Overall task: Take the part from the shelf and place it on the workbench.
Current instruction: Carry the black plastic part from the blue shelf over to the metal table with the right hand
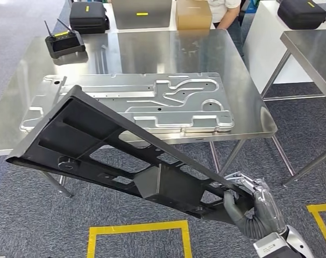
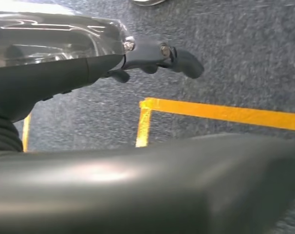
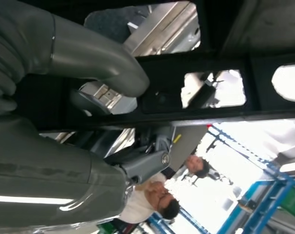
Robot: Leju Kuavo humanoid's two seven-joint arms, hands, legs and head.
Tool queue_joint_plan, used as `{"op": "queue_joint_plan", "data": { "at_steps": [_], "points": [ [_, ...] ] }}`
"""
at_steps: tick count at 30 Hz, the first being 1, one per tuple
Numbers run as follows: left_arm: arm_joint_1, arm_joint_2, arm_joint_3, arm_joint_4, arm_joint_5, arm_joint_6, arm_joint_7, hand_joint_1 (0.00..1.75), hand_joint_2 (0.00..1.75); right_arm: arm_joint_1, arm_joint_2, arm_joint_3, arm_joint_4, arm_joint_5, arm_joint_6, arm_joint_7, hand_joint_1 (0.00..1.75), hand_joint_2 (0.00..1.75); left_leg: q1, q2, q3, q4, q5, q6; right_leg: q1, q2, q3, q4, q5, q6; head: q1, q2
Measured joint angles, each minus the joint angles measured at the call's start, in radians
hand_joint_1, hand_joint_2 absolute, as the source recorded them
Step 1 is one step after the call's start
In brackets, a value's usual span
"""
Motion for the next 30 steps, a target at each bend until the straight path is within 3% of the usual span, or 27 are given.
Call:
{"op": "queue_joint_plan", "data": {
  "at_steps": [1,2,4,5,6,9,11,12,14,15,16,17,19,20,21,24,27,28,30],
  "points": [
    [0.0,0.0,0.0,0.0,0.0,0.0,0.0,0.0,1.75,0.0,0.0,-0.001,0.001,0.0,0.002,0.0,1.75,1.75,0.001,0.0,0.011,0.0,-0.008,-0.002,-0.001,0.0,-0.021,0.013,0.018,0.004,0.0,0.0],
    [0.0,0.0,0.0,0.0,0.0,0.0,0.0,0.0,1.75,0.0,0.0,-0.002,0.001,0.0,0.004,0.001,1.75,1.75,0.003,0.0,0.023,0.0,-0.017,-0.005,-0.002,-0.001,-0.024,-0.011,0.056,0.007,0.0,0.0],
    [0.001,0.0,0.0,0.0,0.0,-0.001,0.0,0.0,1.75,-0.001,0.0,-0.003,0.002,0.0,0.008,0.001,1.75,1.75,0.007,-0.001,0.05,0.0,-0.037,-0.014,-0.002,-0.003,0.004,-0.117,0.143,0.012,0.0,0.0],
    [0.0,0.0,0.0,0.0,0.0,-0.001,0.0,0.0,1.75,-0.001,0.001,-0.004,0.003,0.0,0.01,0.002,1.75,1.75,0.007,-0.002,0.058,0.001,-0.046,-0.02,-0.001,-0.004,0.02,-0.162,0.166,0.011,0.0,0.0],
    [-0.001,0.0,0.0,0.0,0.0,-0.002,0.0,0.0,1.75,-0.002,0.001,-0.006,0.004,0.0,0.012,0.003,1.75,1.75,0.006,-0.003,0.06,0.002,-0.052,-0.026,0.001,-0.004,0.03,-0.189,0.168,0.004,0.001,0.0],
    [-0.004,0.0,0.0,0.0,0.0,-0.002,-0.002,0.0,1.75,-0.001,0.004,-0.009,0.005,0.0,0.018,0.006,1.75,1.75,0.003,-0.001,0.059,-0.002,-0.06,-0.035,0.003,-0.001,0.037,-0.207,0.143,-0.023,0.001,0.0],
    [-0.008,0.0,0.0,0.0,0.0,-0.003,-0.003,0.0,1.75,-0.001,0.006,-0.01,0.004,-0.001,0.02,0.006,1.75,1.75,0.003,-0.001,0.049,0.029,-0.078,-0.042,-0.001,-0.002,0.046,-0.211,0.135,-0.037,0.0,0.0],
    [-0.009,0.0,0.0,0.0,0.0,-0.003,-0.003,0.0,1.75,-0.003,0.007,-0.011,0.004,-0.001,0.021,0.006,1.75,1.75,0.004,-0.001,0.025,0.076,-0.099,-0.047,-0.003,-0.004,0.053,-0.212,0.13,-0.043,0.0,0.0],
    [-0.009,0.0,0.0,0.0,0.0,-0.003,-0.005,0.0,1.75,-0.004,0.01,-0.013,0.004,-0.002,0.024,0.006,1.75,1.75,0.004,-0.001,-0.058,0.215,-0.144,-0.051,-0.003,-0.005,0.064,-0.212,0.119,-0.052,0.0,0.0],
    [-0.007,0.0,0.0,0.0,0.0,-0.003,-0.005,0.0,1.75,-0.004,0.011,-0.014,0.004,-0.003,0.026,0.006,1.75,1.75,0.004,-0.001,-0.101,0.274,-0.153,-0.051,-0.002,-0.005,0.071,-0.212,0.113,-0.053,0.0,0.0],
    [-0.006,0.0,0.0,0.0,0.0,-0.003,-0.005,0.0,1.75,-0.004,0.012,-0.015,0.005,-0.003,0.027,0.006,1.75,1.75,0.004,-0.001,-0.129,0.301,-0.141,-0.05,-0.001,-0.003,0.08,-0.212,0.106,-0.053,0.0,0.0],
    [-0.004,0.0,0.0,0.0,0.0,-0.003,-0.005,0.0,1.75,-0.004,0.012,-0.016,0.005,-0.003,0.028,0.006,1.75,1.75,0.003,-0.001,-0.141,0.289,-0.106,-0.046,-0.001,-0.001,0.091,-0.212,0.099,-0.053,0.0,0.0],
    [-0.003,0.0,0.0,0.0,0.0,-0.003,-0.006,0.0,1.75,-0.005,0.014,-0.018,0.005,-0.003,0.029,0.006,1.75,1.75,-0.002,-0.002,-0.123,0.188,-0.008,-0.03,0.001,0.001,0.118,-0.214,0.081,-0.051,0.0,0.0],
    [-0.002,0.001,0.0,0.0,0.0,-0.003,-0.006,0.0,1.75,-0.006,0.015,-0.019,0.005,-0.004,0.031,0.006,1.75,1.75,-0.007,-0.002,-0.111,0.142,0.029,-0.021,0.002,0.002,0.127,-0.215,0.074,-0.048,0.001,0.0],
    [-0.002,0.001,0.0,0.0,0.0,-0.003,-0.006,0.0,1.75,-0.007,0.016,-0.02,0.006,-0.004,0.032,0.006,1.75,1.75,-0.012,-0.002,-0.103,0.112,0.046,-0.013,0.0,0.004,0.131,-0.216,0.069,-0.043,0.0,0.0],
    [-0.002,0.001,0.0,0.0,0.0,-0.003,-0.007,0.0,1.75,-0.009,0.018,-0.025,0.006,-0.006,0.037,0.006,1.75,1.75,-0.019,-0.002,-0.089,0.073,0.036,0.0,-0.003,0.005,0.134,-0.231,0.067,-0.025,-0.002,0.0],
    [-0.005,0.0,0.0,0.0,0.002,-0.003,-0.01,0.0,1.75,-0.012,0.019,-0.029,0.005,-0.005,0.041,0.006,1.75,1.75,-0.007,-0.001,-0.047,0.017,0.026,0.001,0.002,-0.001,0.128,-0.205,0.049,-0.013,-0.001,0.0],
    [-0.004,0.0,0.0,0.0,0.003,-0.004,-0.011,0.0,1.75,-0.013,0.019,-0.03,0.005,-0.006,0.044,0.006,1.75,1.75,-0.004,-0.001,-0.034,0.008,0.024,0.001,0.002,-0.002,0.103,-0.158,0.031,-0.011,-0.001,0.0],
    [-0.004,-0.001,0.0,0.0,0.006,-0.005,-0.012,0.0,1.75,-0.012,0.02,-0.032,0.006,-0.005,0.049,0.006,1.75,1.75,-0.003,-0.001,-0.015,0.002,0.013,0.001,0.002,-0.002,0.024,-0.036,0.001,-0.008,0.0,0.0]
  ]
}}
